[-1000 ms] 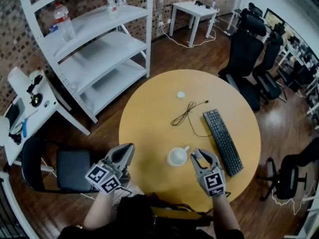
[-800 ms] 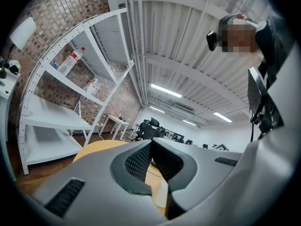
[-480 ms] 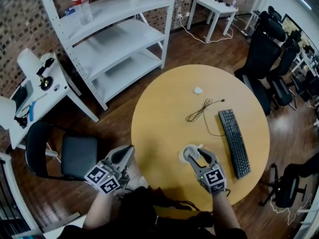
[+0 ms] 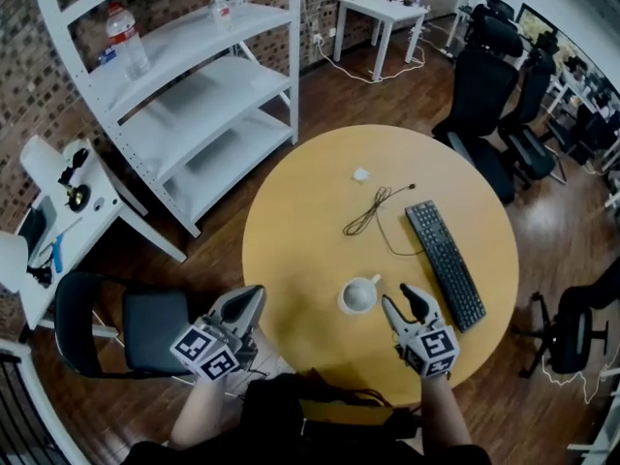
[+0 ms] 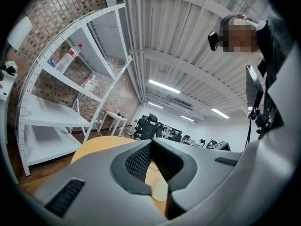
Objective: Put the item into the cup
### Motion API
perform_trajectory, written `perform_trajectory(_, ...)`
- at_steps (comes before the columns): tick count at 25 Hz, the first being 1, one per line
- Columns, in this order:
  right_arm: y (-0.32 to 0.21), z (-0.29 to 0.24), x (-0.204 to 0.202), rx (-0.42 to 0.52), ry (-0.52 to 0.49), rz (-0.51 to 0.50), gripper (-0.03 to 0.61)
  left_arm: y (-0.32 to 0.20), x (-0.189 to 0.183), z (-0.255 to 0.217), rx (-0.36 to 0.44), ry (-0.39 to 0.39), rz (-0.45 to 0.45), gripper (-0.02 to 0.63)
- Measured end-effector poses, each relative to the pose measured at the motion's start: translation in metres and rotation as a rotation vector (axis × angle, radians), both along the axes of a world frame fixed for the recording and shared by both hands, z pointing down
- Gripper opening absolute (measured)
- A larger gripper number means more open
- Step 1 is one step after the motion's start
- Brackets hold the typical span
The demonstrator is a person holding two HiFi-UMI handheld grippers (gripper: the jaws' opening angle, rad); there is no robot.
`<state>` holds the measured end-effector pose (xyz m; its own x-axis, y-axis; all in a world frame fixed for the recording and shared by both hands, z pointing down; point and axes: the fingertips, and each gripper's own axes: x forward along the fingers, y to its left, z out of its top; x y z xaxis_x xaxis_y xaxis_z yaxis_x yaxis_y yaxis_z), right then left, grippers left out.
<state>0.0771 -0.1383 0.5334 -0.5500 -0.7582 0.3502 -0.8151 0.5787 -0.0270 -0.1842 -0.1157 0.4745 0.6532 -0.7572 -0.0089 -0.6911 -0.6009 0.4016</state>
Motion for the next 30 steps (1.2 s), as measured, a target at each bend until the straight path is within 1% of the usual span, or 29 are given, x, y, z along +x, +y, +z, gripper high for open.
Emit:
perform_trajectory(3,0.008,-0.010,0.047,0.027,-0.146,0.151,0.199,-0.003,0.020,-0.004,0.010,-0.011,0.056,0.000)
perform_trajectory(5,0.023,-0.016,0.080,0.035,-0.214,0.259,0.198,-0.005,0.034,-0.008,0.022,-0.014,0.093,0.000)
perform_trajectory(7,0.042,-0.024,0.111,0.060,-0.237,0.348,0.198,-0.006,0.049,-0.013,0.036,-0.018,0.129,0.000)
perform_trajectory(10,0.074,-0.038,0.151,0.113,-0.250,0.456,0.192,-0.005,0.072,-0.017,0.042,-0.020,0.197,0.000)
perform_trajectory(11,0.084,-0.042,0.164,0.132,-0.255,0.492,0.168,-0.005,0.078,-0.018,0.046,-0.022,0.216,0.000)
perform_trajectory(12,0.093,-0.045,0.175,0.151,-0.256,0.530,0.167,-0.006,0.083,-0.019,0.050,-0.024,0.231,0.000)
perform_trajectory(13,0.103,-0.049,0.186,0.170,-0.253,0.569,0.152,-0.006,0.088,-0.020,0.052,-0.027,0.245,0.000)
perform_trajectory(14,0.112,-0.053,0.196,0.186,-0.249,0.608,0.127,-0.007,0.092,-0.020,0.053,-0.032,0.256,0.000)
perform_trajectory(16,0.129,-0.060,0.210,0.208,-0.256,0.675,0.056,-0.007,0.100,-0.018,0.054,-0.046,0.274,0.000)
perform_trajectory(17,0.138,-0.062,0.216,0.215,-0.265,0.698,0.038,-0.006,0.104,-0.017,0.056,-0.052,0.282,0.000)
perform_trajectory(18,0.145,-0.063,0.220,0.223,-0.268,0.715,0.011,-0.006,0.108,-0.017,0.058,-0.056,0.288,0.000)
perform_trajectory(21,0.158,-0.067,0.225,0.253,-0.234,0.735,0.009,-0.006,0.117,-0.020,0.071,-0.065,0.299,0.000)
perform_trajectory(23,0.160,-0.067,0.225,0.274,-0.214,0.725,0.008,-0.006,0.120,-0.022,0.081,-0.072,0.300,0.000)
perform_trajectory(26,0.158,-0.067,0.220,0.282,-0.194,0.696,0.008,-0.005,0.123,-0.017,0.072,-0.069,0.308,0.000)
perform_trajectory(30,0.151,-0.072,0.213,0.290,-0.195,0.663,0.008,-0.006,0.121,-0.016,0.073,-0.066,0.295,0.000)
